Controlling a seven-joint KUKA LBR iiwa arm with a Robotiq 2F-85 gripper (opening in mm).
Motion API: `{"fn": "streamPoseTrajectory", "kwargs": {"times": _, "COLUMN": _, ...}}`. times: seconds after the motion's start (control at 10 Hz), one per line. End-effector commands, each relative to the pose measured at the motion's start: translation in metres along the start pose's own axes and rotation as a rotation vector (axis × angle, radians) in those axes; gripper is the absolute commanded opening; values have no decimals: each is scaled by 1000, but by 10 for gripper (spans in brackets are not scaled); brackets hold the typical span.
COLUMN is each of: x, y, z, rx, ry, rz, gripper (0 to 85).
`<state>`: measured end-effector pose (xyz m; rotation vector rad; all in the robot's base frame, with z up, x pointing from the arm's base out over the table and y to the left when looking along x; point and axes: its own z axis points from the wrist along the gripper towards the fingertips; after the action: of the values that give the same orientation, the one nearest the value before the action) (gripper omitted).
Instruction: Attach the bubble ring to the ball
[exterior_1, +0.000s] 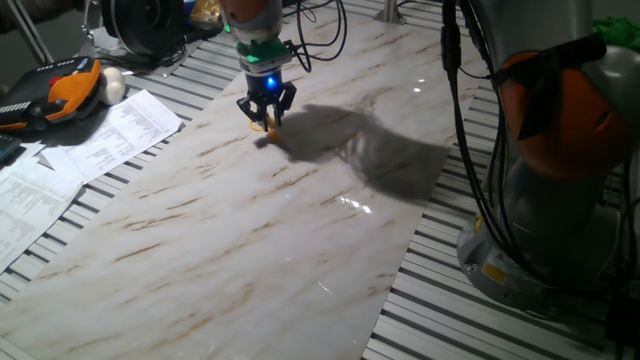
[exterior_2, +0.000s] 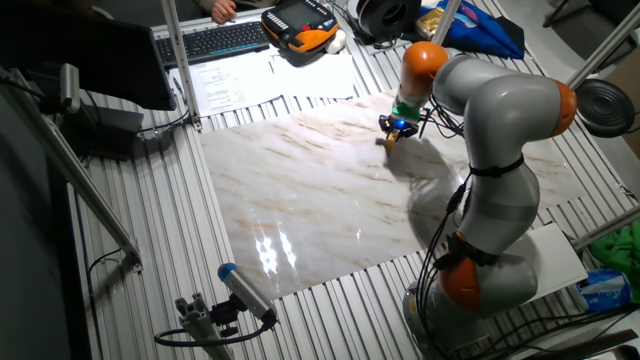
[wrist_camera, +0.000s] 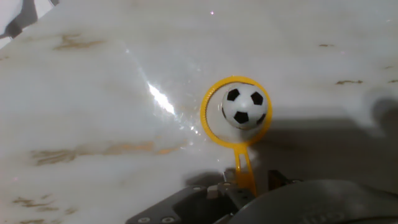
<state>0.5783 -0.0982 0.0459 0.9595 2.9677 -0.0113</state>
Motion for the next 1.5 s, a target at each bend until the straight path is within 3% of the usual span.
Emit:
{"fn": "streamPoseTrajectory", "kwargs": {"times": 0.0, "x": 0, "y": 0, "z": -1, "rx": 3, "ry": -1, "rz": -5, "gripper": 340}}
{"fn": "streamPoseTrajectory", "kwargs": {"times": 0.2, "x": 2, "y": 2, "z": -6, "rx": -14, "ry": 6, "rz": -58, "gripper": 340}}
{"fn": "streamPoseTrajectory", "kwargs": {"times": 0.3, "x": 4, "y": 7, "z": -13, "rx": -15, "ry": 24, "rz": -58, "gripper": 340}}
{"fn": "streamPoseTrajectory", "kwargs": {"times": 0.5, "x": 10, "y": 23, "z": -38, "rx": 1, "ry": 58, "rz": -45, "gripper": 340}}
{"fn": "streamPoseTrajectory", "kwargs": {"times": 0.8, "x": 29, "y": 44, "z": -56, "rx": -8, "ry": 52, "rz": -82, "gripper": 340}}
{"fn": "streamPoseTrajectory", "kwargs": {"times": 1.0, "x": 46, "y": 64, "z": -75, "rx": 5, "ry": 65, "rz": -117, "gripper": 340}}
{"fn": "streamPoseTrajectory", "kwargs": {"times": 1.2, "x": 60, "y": 86, "z": -90, "rx": 20, "ry": 48, "rz": -151, "gripper": 340}}
{"fn": "streamPoseTrajectory", "kwargs": {"times": 1.3, "x": 65, "y": 93, "z": -96, "rx": 33, "ry": 52, "rz": -170, "gripper": 340}}
{"fn": "streamPoseTrajectory", "kwargs": {"times": 1.4, "x": 70, "y": 95, "z": -98, "rx": 28, "ry": 57, "rz": -189, "gripper": 340}}
